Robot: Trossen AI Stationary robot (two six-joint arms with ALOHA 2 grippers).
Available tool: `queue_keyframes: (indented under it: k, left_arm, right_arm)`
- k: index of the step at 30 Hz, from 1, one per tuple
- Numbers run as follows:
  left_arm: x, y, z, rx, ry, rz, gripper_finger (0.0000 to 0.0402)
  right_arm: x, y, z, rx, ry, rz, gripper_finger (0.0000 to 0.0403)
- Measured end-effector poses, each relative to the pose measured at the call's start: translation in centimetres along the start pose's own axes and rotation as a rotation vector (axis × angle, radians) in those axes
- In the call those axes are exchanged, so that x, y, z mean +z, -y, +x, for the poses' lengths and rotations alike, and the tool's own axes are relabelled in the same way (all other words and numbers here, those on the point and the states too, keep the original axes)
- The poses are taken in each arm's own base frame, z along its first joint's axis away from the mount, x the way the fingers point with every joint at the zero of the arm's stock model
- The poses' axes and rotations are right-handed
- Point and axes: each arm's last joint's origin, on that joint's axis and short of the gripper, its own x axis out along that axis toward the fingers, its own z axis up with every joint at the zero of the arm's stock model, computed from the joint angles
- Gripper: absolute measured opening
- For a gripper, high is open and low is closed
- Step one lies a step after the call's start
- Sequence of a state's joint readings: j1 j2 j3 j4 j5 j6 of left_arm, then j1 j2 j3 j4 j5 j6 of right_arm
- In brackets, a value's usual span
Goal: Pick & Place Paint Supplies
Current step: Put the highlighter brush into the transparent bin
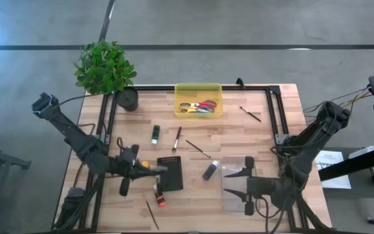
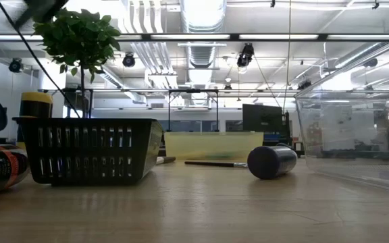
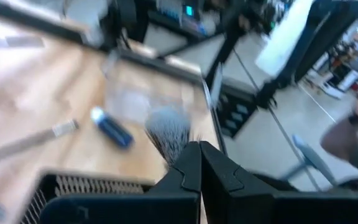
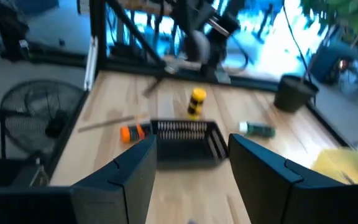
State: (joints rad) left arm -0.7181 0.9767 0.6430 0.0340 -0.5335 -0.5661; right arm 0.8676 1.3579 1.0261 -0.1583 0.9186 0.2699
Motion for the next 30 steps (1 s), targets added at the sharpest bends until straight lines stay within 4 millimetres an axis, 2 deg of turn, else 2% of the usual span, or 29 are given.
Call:
queue_keyframes:
  k: [6, 12, 19, 24, 30]
  left_arm:
    - [2.2, -0.8, 0.5, 0.006, 0.146, 0.102, 0.0001]
    - [3.5, -1.1, 0.7, -0.022, 0.237, 0.168, 0.0001]
    - [4.2, -0.7, 0.6, -0.045, 0.309, 0.213, 0.0001]
    - [4.1, -0.6, 1.3, -0.039, 0.323, 0.245, 0.0001]
    - [4.6, 0.0, 2.6, -0.027, 0.311, 0.290, 0.0001]
  right_arm:
    - [-1.1, 0.8, 1.9, 0.010, 0.142, 0.003, 0.0198]
    - [-1.6, 3.2, 4.3, 0.103, 0.282, 0.042, 0.0198]
    - [-1.5, 5.8, 7.0, 0.137, 0.279, 0.046, 0.0198]
    - [-1.4, 6.6, 9.1, 0.169, 0.319, 0.056, 0.0198]
    - [-1.1, 6.8, 13.0, 0.203, 0.291, 0.079, 0.0198]
